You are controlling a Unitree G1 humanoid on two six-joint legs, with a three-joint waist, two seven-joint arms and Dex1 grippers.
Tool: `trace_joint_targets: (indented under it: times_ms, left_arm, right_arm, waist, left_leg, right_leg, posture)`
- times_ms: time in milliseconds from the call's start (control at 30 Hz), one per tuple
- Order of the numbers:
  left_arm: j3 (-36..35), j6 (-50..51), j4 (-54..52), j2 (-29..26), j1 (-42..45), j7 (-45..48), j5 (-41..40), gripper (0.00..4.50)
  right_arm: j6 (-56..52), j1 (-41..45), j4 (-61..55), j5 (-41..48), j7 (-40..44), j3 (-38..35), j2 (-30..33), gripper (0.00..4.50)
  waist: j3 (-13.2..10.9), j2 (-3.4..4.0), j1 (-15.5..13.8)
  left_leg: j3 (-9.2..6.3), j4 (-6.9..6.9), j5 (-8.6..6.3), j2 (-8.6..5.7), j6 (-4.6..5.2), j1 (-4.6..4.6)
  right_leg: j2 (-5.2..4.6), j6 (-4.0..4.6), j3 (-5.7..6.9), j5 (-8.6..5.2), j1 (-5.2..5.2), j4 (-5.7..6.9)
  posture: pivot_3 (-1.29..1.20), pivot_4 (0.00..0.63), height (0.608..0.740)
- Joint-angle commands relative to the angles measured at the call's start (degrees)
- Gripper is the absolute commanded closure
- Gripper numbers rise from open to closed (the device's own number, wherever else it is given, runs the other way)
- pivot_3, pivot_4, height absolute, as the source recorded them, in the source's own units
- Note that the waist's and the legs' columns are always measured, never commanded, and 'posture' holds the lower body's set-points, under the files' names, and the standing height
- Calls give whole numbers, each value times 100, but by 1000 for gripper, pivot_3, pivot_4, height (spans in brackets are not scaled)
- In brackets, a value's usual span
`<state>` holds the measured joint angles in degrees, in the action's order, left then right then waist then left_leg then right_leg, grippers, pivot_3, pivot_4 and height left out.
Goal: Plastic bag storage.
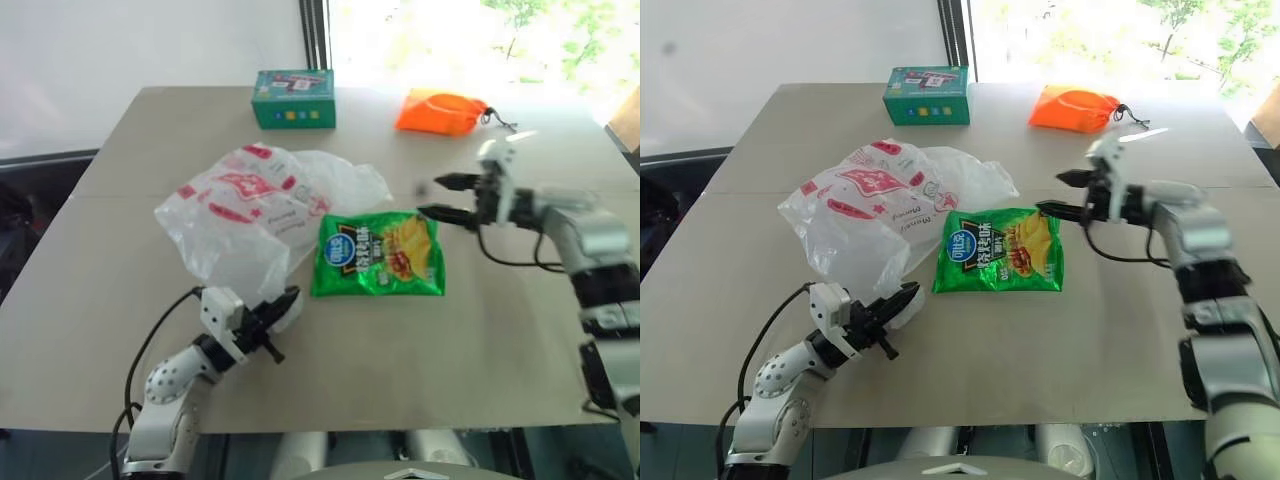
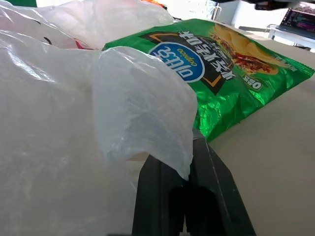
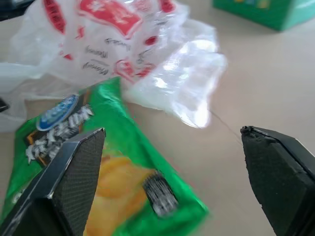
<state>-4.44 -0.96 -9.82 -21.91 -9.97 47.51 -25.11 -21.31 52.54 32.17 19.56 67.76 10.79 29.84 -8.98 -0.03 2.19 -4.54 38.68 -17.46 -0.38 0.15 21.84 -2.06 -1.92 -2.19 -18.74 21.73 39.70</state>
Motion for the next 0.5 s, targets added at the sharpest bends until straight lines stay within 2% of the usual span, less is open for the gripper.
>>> trace_joint_targets:
  times_ms: [33,167,300,367,467,500]
  left_arm:
    - [0,-97,-124,24,-33,-41,15,4500]
    - [39,-166,-230,61,-155,-94,47,4500]
    - [-15,-207,-348,106,-193,-244,62,4500]
    - [-27,-215,-374,113,-183,-302,66,4500]
    - [-28,-220,-352,135,-122,-400,77,4500]
    - [-20,-219,-345,140,-104,-417,82,4500]
  right_arm:
    - [180,608,1046,-371,404,142,-302,53]
    - [291,1152,2141,-962,1089,596,-675,53]
    - [469,1177,2395,-1443,2001,1017,-642,53]
    - [464,1145,2402,-1541,2178,1050,-656,53]
    - [269,1017,2246,-1498,2214,908,-701,935]
    - [170,992,2194,-1443,2205,835,-711,1455]
  waist:
    - [0,0,-13]
    - [-1,1,3]
    - [-2,4,3]
    - [-3,5,11]
    - [-3,5,11]
    - [-3,5,11]
  left_leg:
    - [0,0,0,-2,-1,4]
    - [0,-1,1,-4,-2,5]
    - [-3,-5,1,-4,-2,4]
    - [-2,-5,1,-4,-2,5]
    - [-2,-4,1,-4,-2,2]
    - [-2,-4,1,-3,-2,3]
  right_leg:
    - [-3,0,1,0,4,2]
    - [-7,0,1,0,9,2]
    - [-8,0,4,0,11,3]
    - [-9,0,2,0,12,3]
    - [-8,0,1,0,11,6]
    - [-8,0,2,0,11,6]
  posture:
    - [0,150,740]
    - [0,150,740]
    - [0,150,740]
    - [0,150,740]
    - [0,150,740]
    - [0,150,740]
